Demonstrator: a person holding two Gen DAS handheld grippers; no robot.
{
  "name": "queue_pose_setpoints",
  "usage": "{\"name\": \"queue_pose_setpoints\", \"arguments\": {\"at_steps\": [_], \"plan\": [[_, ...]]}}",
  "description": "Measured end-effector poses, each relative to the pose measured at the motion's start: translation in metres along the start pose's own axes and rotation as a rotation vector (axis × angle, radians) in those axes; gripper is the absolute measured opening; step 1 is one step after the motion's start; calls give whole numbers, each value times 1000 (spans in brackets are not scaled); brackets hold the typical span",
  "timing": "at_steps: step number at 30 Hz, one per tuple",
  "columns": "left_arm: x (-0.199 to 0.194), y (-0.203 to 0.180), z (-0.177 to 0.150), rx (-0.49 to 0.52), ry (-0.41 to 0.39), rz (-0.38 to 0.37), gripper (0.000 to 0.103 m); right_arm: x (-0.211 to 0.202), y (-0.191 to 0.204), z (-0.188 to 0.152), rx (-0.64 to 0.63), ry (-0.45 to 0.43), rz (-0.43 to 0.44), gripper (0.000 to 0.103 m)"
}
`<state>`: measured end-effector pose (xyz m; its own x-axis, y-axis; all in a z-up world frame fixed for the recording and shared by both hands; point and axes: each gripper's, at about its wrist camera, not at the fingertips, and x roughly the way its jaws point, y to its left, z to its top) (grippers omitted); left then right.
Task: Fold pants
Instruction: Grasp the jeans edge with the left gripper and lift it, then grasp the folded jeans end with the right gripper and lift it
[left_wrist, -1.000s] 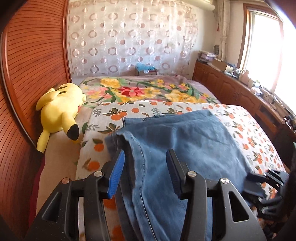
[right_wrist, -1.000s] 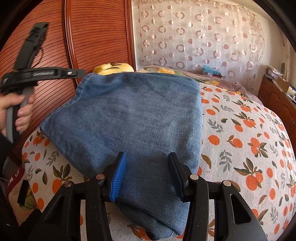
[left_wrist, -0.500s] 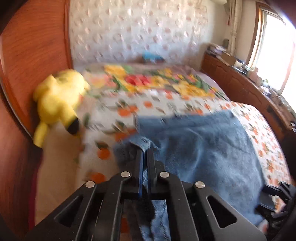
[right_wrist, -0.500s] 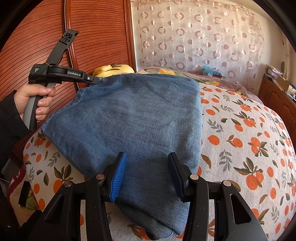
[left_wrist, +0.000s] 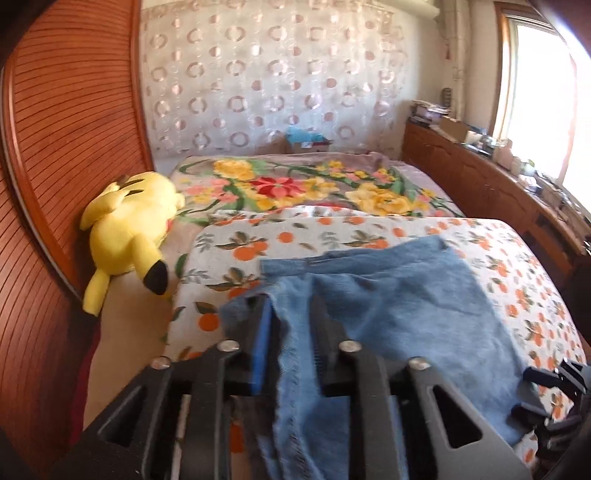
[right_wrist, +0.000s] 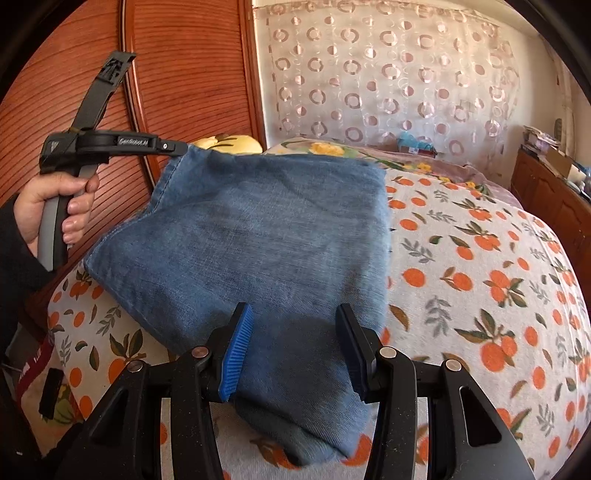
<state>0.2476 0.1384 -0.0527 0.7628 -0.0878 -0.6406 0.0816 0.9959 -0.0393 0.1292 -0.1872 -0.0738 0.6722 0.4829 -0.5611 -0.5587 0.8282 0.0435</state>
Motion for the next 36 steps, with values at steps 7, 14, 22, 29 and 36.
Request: {"name": "queue_pose_setpoints", "arguments": {"at_steps": [7,14,22,29,36], "plan": [[-11,-49,7,87,-6,-104,47,-26,-24,-13,83,-3,-47,48],[14,-119,20,322,85,-185,47,-30,-29,-21,127,19,-39,48],[67,-168,35,499,221,-244,47,-25,-30,-19,183,42,-48,48],[107,-196,50,536,310,-272,47,-18,-28,-17,193,62,-57,45],[141,-200,46,471,389,-255,49,-9,-29,-20,190,78,-39,45]]}}
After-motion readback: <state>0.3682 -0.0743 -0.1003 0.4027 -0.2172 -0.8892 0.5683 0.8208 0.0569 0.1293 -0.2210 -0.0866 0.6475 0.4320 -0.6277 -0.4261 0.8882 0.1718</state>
